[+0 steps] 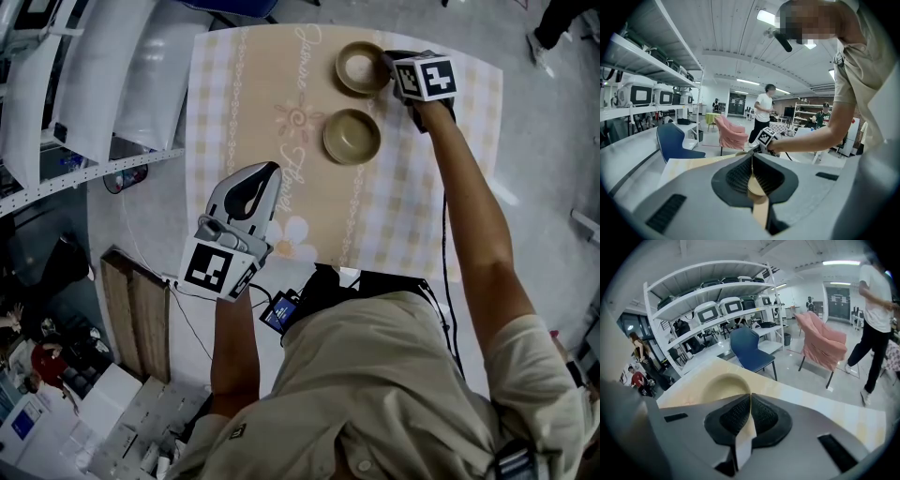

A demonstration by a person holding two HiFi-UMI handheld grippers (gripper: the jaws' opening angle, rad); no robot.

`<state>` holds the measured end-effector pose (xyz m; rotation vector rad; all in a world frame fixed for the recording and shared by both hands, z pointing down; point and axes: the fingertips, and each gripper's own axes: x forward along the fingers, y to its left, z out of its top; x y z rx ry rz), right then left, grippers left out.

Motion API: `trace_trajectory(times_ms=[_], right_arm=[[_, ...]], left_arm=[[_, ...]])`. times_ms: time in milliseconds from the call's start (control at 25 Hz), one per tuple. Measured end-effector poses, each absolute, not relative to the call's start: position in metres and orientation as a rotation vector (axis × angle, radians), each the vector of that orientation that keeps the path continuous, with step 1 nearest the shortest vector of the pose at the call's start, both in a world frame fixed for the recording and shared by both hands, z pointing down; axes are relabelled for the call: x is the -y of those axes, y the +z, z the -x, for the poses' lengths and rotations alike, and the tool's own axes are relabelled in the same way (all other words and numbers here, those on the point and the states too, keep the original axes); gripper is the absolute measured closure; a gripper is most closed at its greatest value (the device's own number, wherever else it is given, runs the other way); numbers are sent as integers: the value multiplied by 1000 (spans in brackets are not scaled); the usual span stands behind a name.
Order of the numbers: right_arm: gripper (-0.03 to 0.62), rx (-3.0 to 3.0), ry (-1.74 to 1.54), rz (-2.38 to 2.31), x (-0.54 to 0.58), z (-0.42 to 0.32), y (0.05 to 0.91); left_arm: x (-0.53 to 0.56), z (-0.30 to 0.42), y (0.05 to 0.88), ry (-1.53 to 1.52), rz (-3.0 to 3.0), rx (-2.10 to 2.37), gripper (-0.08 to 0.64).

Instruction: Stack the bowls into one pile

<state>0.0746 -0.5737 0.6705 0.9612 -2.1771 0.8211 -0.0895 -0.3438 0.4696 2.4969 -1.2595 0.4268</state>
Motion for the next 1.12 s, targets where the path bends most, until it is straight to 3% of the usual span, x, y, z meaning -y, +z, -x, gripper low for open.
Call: trace_trajectory(times_ms=[1120], right_arm=[[586, 2318, 703, -831, 484, -48, 565]], left_arm=[[302, 102, 430, 368, -2581, 1273, 545]])
